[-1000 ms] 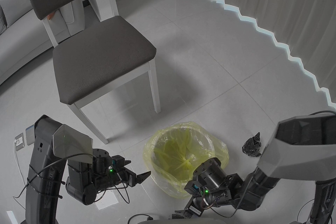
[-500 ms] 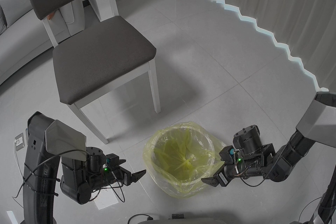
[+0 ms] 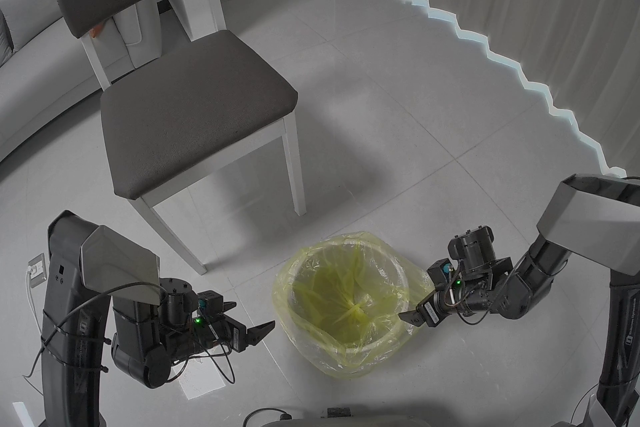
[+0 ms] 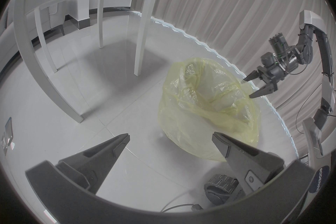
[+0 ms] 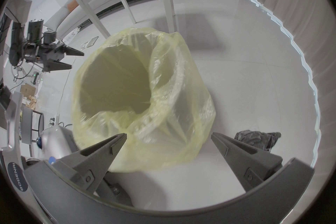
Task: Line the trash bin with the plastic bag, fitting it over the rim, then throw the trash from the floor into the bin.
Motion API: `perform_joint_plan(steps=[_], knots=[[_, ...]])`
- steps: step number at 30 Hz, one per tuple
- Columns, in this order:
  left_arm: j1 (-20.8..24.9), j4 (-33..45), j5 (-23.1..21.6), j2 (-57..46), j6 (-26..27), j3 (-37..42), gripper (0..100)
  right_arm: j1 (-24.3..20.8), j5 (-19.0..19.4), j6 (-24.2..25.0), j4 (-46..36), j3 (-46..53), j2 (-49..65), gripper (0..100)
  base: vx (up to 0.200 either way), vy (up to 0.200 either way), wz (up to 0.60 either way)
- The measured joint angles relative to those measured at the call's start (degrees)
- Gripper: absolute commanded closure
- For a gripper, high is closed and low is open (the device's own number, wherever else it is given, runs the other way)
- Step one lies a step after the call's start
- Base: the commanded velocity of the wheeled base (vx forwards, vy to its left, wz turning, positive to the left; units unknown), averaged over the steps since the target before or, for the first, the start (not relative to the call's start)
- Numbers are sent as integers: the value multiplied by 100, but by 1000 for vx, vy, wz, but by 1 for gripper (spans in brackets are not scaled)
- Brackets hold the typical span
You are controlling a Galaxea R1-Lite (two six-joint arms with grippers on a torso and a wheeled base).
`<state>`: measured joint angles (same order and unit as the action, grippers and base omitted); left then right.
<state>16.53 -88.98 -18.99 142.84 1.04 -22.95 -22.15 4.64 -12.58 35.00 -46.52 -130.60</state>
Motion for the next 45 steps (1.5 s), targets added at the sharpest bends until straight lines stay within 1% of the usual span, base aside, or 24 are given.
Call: perform_joint_plan(steps=[4,8,12,19,27,34,38,45], knots=[[-39,2,0,-11,2,35,0,46,-167,-102,-299,-577,-400,0,0,0,0],[-88,2,0,-26,5,94,0,149,-251,-351,-656,-962,-686,0,0,0,0],[-155,0,-2,-22,7,107,0,160,-227,-280,-638,-1075,-747,0,0,0,0],[-149,0,0,22,2,30,0,94,-183,-208,-656,-1265,-496,0,0,0,0],[-160,0,0,16,9,96,0,79,-172,-211,-690,-1092,4,0,0,0,0],[-151,0,6,-9,11,163,0,385,-62,-316,-755,-634,395,0,0,0,0],[-149,-2,11,-63,11,238,0,590,-27,-411,-758,-500,430,0,0,0,0],[-168,0,26,-149,11,308,0,683,11,-549,-756,-636,80,0,0,0,0]])
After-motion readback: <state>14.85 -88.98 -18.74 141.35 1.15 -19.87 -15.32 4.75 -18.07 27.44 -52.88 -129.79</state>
